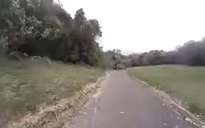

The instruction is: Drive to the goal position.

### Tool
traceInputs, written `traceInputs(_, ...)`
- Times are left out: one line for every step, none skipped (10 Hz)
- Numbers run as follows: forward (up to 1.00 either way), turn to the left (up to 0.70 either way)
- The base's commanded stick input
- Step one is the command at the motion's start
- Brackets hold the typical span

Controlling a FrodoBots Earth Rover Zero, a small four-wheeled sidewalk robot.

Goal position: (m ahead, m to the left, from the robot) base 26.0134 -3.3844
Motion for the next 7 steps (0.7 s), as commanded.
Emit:
traceInputs(0.85, -0.03)
traceInputs(0.85, -0.21)
traceInputs(0.85, -0.27)
traceInputs(0.85, 0.00)
traceInputs(0.85, 0.00)
traceInputs(0.85, 0.00)
traceInputs(0.85, 0.00)
